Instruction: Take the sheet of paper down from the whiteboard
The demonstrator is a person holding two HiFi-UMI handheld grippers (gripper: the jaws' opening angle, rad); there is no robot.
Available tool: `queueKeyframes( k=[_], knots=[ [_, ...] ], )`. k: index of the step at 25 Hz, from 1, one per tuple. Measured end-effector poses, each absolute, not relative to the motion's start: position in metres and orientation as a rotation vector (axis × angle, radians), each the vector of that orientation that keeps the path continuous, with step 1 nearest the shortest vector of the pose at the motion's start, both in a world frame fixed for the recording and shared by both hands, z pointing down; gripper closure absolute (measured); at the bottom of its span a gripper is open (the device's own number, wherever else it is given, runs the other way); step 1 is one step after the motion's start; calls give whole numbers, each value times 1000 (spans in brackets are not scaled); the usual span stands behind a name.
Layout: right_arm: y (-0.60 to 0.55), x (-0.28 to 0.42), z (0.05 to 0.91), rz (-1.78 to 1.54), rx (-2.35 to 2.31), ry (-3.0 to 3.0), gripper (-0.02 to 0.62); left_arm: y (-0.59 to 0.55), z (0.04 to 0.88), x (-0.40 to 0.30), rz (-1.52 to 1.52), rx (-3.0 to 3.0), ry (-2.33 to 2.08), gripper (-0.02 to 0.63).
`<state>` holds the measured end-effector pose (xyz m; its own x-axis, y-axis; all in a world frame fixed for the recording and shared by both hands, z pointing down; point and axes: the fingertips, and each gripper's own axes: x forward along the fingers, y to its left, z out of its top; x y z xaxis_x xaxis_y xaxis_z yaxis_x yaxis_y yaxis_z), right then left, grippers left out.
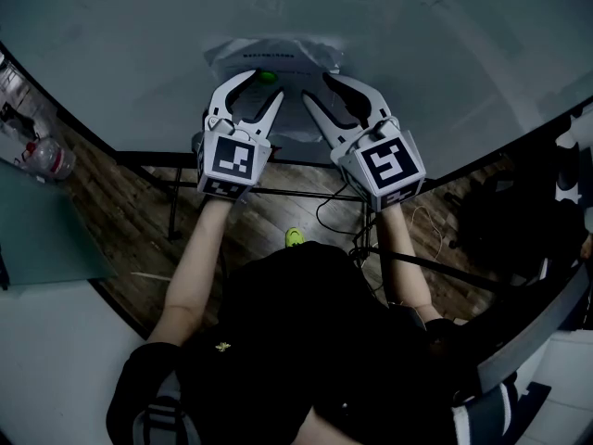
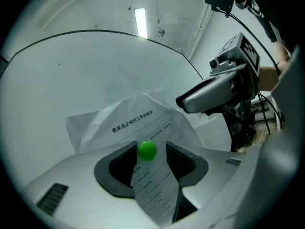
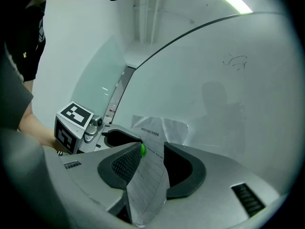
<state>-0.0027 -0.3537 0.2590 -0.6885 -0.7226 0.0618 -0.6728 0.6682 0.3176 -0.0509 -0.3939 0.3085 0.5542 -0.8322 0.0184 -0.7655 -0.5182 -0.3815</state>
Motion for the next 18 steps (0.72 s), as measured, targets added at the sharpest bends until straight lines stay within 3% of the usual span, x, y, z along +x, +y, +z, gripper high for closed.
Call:
queueKeyframes(
  k=[18],
  knots=[
    [-362, 8, 255, -468, 1184, -2622, 422, -400, 310, -51, -392, -2224, 1424, 440]
  ],
)
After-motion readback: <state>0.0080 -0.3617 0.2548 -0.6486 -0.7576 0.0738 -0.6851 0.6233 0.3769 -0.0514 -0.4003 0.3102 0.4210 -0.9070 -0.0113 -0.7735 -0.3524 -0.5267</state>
